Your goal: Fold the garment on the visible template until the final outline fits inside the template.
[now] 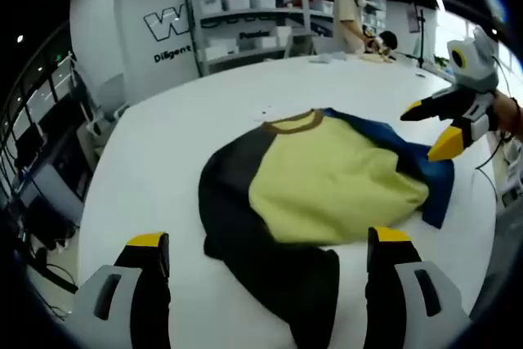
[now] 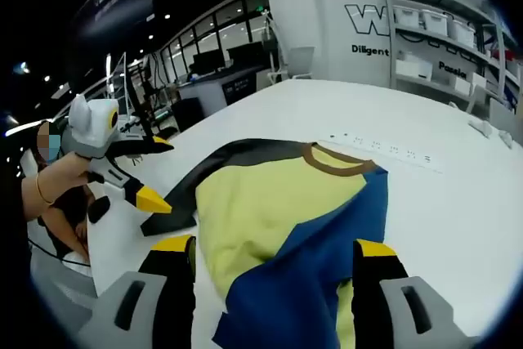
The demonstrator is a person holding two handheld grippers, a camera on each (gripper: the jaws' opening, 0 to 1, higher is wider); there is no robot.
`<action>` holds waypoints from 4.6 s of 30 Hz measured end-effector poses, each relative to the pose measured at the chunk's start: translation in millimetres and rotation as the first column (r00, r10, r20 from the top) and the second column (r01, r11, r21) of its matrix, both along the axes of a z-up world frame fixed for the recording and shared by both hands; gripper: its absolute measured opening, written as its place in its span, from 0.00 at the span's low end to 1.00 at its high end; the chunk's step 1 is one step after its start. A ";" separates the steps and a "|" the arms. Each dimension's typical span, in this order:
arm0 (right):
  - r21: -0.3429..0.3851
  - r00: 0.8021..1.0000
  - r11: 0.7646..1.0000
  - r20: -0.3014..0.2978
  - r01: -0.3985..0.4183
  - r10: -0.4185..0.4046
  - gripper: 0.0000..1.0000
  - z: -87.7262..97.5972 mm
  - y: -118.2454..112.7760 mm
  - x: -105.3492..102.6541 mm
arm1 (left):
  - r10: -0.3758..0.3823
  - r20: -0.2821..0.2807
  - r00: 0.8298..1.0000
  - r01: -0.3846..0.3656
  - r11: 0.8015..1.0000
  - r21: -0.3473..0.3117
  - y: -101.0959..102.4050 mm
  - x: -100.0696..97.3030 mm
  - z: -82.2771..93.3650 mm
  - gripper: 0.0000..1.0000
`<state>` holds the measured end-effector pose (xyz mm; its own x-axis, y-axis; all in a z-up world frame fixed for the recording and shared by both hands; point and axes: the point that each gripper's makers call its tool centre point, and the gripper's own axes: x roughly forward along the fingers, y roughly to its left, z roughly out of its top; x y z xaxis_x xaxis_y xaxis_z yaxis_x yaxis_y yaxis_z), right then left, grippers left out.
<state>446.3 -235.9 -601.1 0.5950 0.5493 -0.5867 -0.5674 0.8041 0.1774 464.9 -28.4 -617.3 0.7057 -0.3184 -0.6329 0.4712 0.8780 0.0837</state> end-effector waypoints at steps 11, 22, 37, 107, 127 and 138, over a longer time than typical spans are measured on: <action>-0.002 1.000 1.000 0.018 0.025 -0.025 0.55 -15.0 2.2 -24.7 | 0.030 -0.017 0.999 -0.029 0.999 0.025 9.9 -24.5 -21.0 0.84; -0.045 0.999 0.999 0.032 0.003 -0.002 0.39 -26.9 14.5 -38.5 | 0.048 -0.057 0.997 -0.047 0.999 0.013 10.0 -39.0 -42.0 0.66; -0.175 0.996 0.984 0.089 -0.015 0.031 0.00 -37.1 10.8 -35.8 | 0.053 -0.063 0.997 -0.056 0.998 -0.041 6.6 -49.0 -52.5 0.26; -0.476 0.934 0.804 0.189 0.357 -0.302 0.00 9.7 -247.9 84.1 | 0.272 -0.067 0.960 -0.250 0.940 0.233 168.6 -3.3 -44.8 0.05; -0.524 0.900 0.738 0.159 0.426 -0.407 0.00 1.5 -294.4 93.8 | 0.287 -0.055 0.956 -0.237 0.873 0.426 209.7 27.5 -41.0 0.05; -0.462 0.883 0.761 0.125 0.456 -0.453 0.00 -4.4 -294.6 88.8 | 0.353 -0.063 0.933 -0.305 0.873 0.381 211.5 23.0 -37.5 0.10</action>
